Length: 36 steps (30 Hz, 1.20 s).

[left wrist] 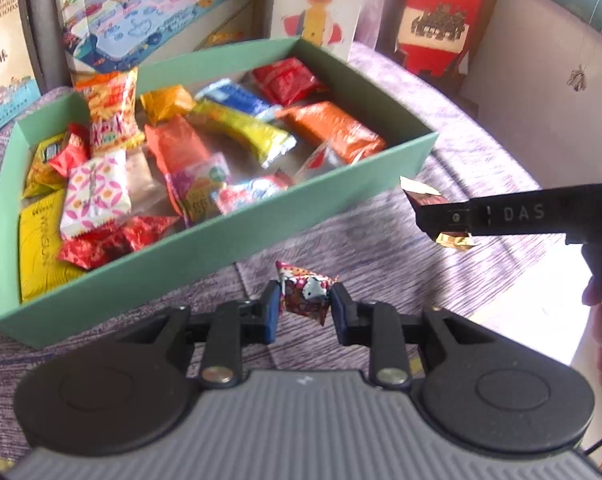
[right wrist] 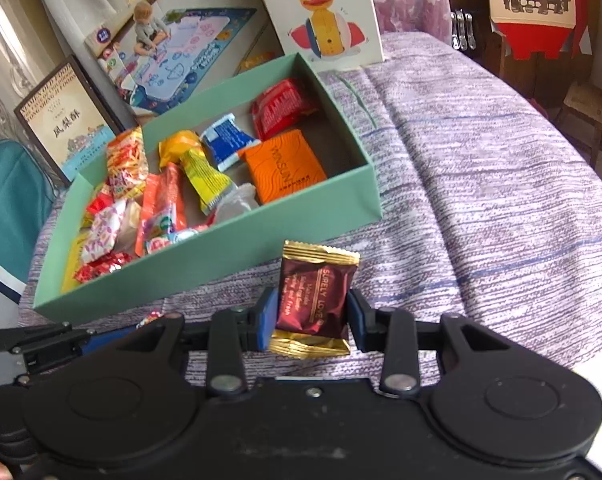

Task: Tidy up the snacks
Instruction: 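Lower both snacks into the green box and open both tools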

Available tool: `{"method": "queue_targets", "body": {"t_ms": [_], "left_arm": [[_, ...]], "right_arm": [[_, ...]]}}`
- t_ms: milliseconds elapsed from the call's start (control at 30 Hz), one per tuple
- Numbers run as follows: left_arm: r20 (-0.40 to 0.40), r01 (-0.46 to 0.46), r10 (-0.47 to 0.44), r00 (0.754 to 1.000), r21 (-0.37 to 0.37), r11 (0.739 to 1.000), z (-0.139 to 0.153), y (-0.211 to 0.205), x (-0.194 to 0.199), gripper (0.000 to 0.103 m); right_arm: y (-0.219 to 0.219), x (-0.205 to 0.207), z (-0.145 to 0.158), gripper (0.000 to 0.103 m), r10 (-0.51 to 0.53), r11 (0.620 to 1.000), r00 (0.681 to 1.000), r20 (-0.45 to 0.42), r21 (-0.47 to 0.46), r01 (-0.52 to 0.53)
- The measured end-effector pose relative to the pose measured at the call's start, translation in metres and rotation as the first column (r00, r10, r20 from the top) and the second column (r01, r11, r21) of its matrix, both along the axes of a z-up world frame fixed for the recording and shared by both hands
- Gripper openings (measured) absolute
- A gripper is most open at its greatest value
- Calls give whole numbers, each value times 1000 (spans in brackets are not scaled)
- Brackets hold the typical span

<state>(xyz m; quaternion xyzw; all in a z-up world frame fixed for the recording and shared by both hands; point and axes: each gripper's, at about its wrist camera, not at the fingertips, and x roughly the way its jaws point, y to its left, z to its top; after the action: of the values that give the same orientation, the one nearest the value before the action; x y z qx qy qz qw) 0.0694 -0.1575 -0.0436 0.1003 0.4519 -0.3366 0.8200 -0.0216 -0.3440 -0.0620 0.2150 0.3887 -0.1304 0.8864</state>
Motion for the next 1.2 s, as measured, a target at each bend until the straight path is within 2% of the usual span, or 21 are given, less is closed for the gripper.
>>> {"method": "queue_targets", "body": {"t_ms": [167,333,533,633,800,867,900,933,1000,1100,1133,1200], "left_arm": [[46,-42,44,998,-58,997,32,4,13,26],[75,-100,105,992,-67,993,51,-3,54,26],[17,-149,151,988,-64,987,41,-21,109,26],[11,-150,151,989,-53,987,35,-28,119,27],[2,-142,142,990,-33,989,23,-35,127,28],[1,-144,144,990,-20,989,19,-38,129,32],[6,-150,150,989,-17,988,18,-39,129,39],[11,-155,155,988,-17,988,17,-39,129,53],[28,-170,170,985,-15,985,18,-39,127,72],[56,-191,192,980,-7,981,20,-37,124,90],[61,-198,199,978,-8,980,20,-36,122,95],[64,-202,203,977,-13,979,23,-33,120,98]], "right_arm": [[-8,-1,25,36,12,1000,998,65,1,-12],[-22,38,46,36,69,997,992,110,-23,-67],[-43,102,52,36,114,994,988,107,-17,-112],[-52,128,47,36,114,993,989,94,-23,-113],[-59,148,35,37,119,993,990,71,-35,-117],[-60,150,33,39,121,993,990,68,-27,-119],[-62,149,33,42,111,994,991,75,-24,-109],[-63,147,33,46,103,995,991,84,-18,-102],[-65,143,34,69,87,996,991,106,1,-87],[-61,132,38,88,76,997,989,126,-6,-76],[-59,130,39,92,75,997,989,129,-8,-74],[-56,125,42,99,73,997,988,139,-12,-72]]}}
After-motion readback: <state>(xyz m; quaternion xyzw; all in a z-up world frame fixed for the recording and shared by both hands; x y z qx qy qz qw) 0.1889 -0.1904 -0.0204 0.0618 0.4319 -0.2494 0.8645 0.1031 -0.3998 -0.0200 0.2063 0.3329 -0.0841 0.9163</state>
